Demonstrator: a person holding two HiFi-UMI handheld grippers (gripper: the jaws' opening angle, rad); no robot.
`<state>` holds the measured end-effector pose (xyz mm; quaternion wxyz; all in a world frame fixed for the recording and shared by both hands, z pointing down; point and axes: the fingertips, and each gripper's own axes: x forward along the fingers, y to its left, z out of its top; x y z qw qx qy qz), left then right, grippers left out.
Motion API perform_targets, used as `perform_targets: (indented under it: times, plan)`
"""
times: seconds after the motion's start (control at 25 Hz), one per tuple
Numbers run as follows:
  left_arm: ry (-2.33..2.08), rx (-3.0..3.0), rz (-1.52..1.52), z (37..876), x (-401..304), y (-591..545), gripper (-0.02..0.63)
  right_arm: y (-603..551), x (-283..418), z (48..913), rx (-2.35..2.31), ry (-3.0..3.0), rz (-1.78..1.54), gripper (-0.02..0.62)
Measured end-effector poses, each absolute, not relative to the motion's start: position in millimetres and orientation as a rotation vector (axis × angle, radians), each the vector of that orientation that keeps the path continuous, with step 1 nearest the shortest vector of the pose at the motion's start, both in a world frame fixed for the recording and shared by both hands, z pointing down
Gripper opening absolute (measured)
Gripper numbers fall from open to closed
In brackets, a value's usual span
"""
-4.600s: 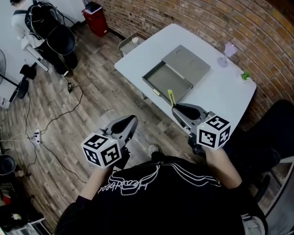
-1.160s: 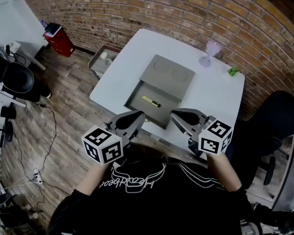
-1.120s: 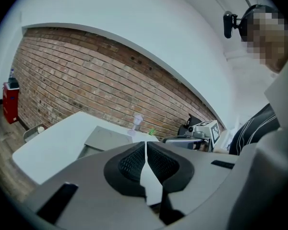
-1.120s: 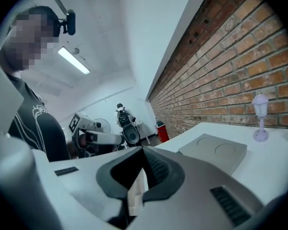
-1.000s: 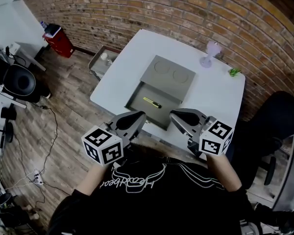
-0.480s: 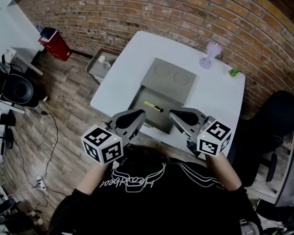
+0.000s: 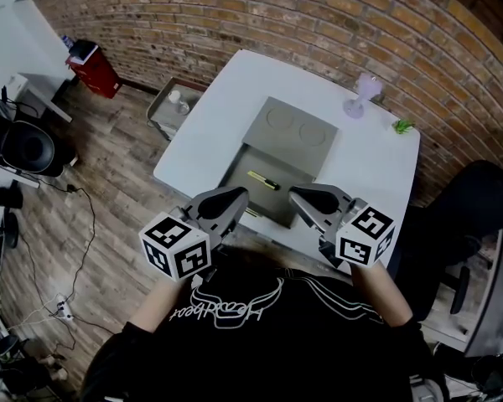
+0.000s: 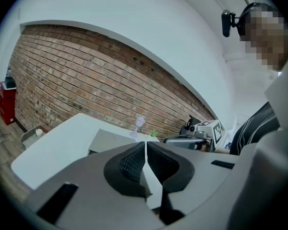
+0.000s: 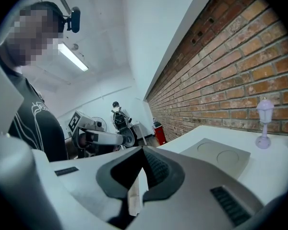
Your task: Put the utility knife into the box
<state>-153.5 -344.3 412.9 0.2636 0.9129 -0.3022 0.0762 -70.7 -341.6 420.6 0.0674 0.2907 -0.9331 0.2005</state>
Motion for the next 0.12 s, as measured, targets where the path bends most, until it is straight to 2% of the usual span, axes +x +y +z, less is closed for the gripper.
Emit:
perform_targets:
  times: [0.12]
  plan:
    - [-0.818,2.468,0.206,414.0,-155.4,-342.4,0.037,-339.6,-73.2,421.7,0.87,-2.81,0.602,0.0]
